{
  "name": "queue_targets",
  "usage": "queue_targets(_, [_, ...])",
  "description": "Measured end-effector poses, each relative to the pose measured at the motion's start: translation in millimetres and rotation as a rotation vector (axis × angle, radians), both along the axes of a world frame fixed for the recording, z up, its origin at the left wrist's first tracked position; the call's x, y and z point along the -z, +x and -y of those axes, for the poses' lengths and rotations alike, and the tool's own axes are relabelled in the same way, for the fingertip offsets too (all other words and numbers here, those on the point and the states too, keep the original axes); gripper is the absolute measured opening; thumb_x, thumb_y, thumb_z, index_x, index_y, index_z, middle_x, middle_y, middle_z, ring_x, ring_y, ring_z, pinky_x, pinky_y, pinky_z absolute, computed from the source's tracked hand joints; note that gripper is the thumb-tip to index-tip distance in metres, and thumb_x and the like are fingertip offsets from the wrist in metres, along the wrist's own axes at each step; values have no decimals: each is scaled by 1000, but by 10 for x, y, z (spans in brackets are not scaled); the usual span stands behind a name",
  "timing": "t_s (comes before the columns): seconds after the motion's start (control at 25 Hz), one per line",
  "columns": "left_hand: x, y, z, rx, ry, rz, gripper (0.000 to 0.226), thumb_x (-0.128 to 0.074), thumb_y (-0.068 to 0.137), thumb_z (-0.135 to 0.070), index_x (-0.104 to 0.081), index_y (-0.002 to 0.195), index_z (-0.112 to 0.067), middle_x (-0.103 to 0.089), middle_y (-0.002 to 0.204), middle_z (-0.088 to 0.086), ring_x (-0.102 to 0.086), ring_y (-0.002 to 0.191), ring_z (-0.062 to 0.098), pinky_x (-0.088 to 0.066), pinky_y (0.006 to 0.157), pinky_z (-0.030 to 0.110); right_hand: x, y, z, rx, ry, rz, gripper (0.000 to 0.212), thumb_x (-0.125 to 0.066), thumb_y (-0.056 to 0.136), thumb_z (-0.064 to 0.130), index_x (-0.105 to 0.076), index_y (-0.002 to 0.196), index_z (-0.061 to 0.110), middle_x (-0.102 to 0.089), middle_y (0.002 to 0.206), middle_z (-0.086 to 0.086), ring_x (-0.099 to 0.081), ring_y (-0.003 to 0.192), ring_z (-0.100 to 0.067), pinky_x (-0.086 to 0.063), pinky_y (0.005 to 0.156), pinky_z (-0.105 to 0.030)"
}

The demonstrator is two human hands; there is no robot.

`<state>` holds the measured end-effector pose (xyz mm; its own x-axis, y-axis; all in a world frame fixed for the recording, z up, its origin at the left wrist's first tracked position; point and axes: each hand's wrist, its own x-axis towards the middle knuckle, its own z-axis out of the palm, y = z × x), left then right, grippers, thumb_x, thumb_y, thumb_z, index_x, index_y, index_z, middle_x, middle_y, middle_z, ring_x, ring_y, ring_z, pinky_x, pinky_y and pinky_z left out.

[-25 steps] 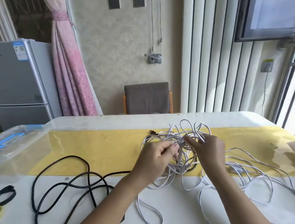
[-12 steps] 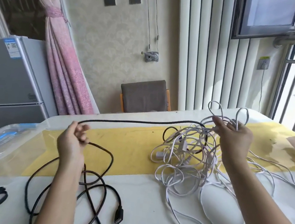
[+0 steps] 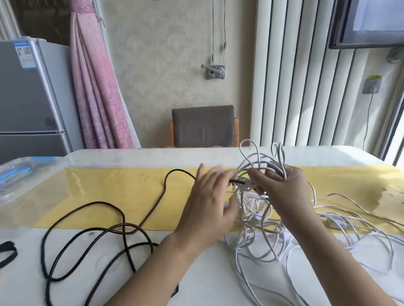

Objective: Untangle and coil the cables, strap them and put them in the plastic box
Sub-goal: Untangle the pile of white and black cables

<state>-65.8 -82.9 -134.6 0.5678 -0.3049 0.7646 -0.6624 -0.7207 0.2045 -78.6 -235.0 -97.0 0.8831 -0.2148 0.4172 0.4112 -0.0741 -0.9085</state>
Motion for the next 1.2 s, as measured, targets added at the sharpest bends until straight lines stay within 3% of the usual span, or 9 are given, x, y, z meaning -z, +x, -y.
queue_targets(0.08, [99, 11, -7, -17, -16, -119, 32, -44, 93, -36, -59, 108, -11, -66, 93, 1, -61, 86, 19, -49, 84, 38, 10, -20, -39, -8, -47, 16, 38, -74, 79, 8, -47, 53, 13, -39, 38, 9, -33, 40, -6, -30, 43, -17])
queue_targets(0.2, [102, 1, -38, -61, -64, -100, 36, -42, 95, -40, -61, 86, -12, -64, 66, 0, -57, 61, 25, -38, 50, 30, 117, 20, -117, 110, -253, 10, 44, -79, 72, 16, -41, 51, 11, -31, 42, 8, -26, 46, -8, -22, 44, -24])
queue_targets(0.32, [-99, -132, -101, 47, -272, -93, 26, -48, 93, -30, -62, 76, -16, -50, 51, -11, -49, 52, 9, -34, 50, 21, 198, 107, -46, 327, -414, 26, 40, -73, 77, 13, -43, 49, 15, -40, 43, 2, -30, 46, -12, -26, 48, -29])
queue_targets(0.52, [-500, -174, -501, 101, -760, -102, 28, -48, 95, -29, -57, 69, -22, -43, 49, -15, -32, 48, 3, -26, 50, 19, 84, 163, 374, 536, -265, 7, 44, -74, 76, 14, -39, 50, 13, -33, 44, 3, -26, 47, -9, -26, 49, -32])
queue_targets(0.72, [-582, -40, -744, 165, -1374, -101, 34, -48, 99, -24, -56, 67, -17, -42, 52, -14, -29, 50, 5, -25, 47, 16, -169, -38, 133, 566, -324, 372, 58, -70, 79, 9, -22, 50, 22, -24, 48, 4, -24, 47, -10, -20, 47, -22])
queue_targets(0.8, [-529, -3, -836, 47, -1269, -145, 34, -50, 98, -25, -58, 65, -20, -45, 50, -13, -35, 52, 9, -28, 47, 22, -102, -29, 107, 537, -333, 361, 54, -69, 80, 7, -27, 49, 20, -26, 48, 2, -28, 47, -8, -23, 48, -18])
queue_targets(0.96, [-230, 148, -909, -628, -172, -663, 21, -49, 88, -14, -69, 82, -13, -69, 86, 9, -59, 82, 32, -43, 63, 32, 134, 150, 76, 265, -73, -46, 25, -69, 74, -1, -46, 65, -7, -40, 58, -13, -36, 58, -15, -31, 53, -27])
queue_targets(1.08, [-152, 62, -568, -321, -111, -365, 28, -47, 82, -4, -66, 102, -11, -63, 108, 6, -55, 105, 23, -40, 89, 27, 145, 138, -42, 22, 141, -130, 28, -68, 71, -13, -50, 64, 7, -44, 48, 0, -42, 49, -12, -37, 48, -19])
queue_targets(1.2, [-116, -77, -150, 28, -180, -235, 17, -52, 87, -18, -66, 94, -14, -65, 84, -1, -58, 82, 13, -43, 74, 24, 148, 110, -105, -312, 277, -81, 46, -63, 73, -18, -40, 51, 15, -33, 51, 2, -38, 57, -15, -38, 62, -26])
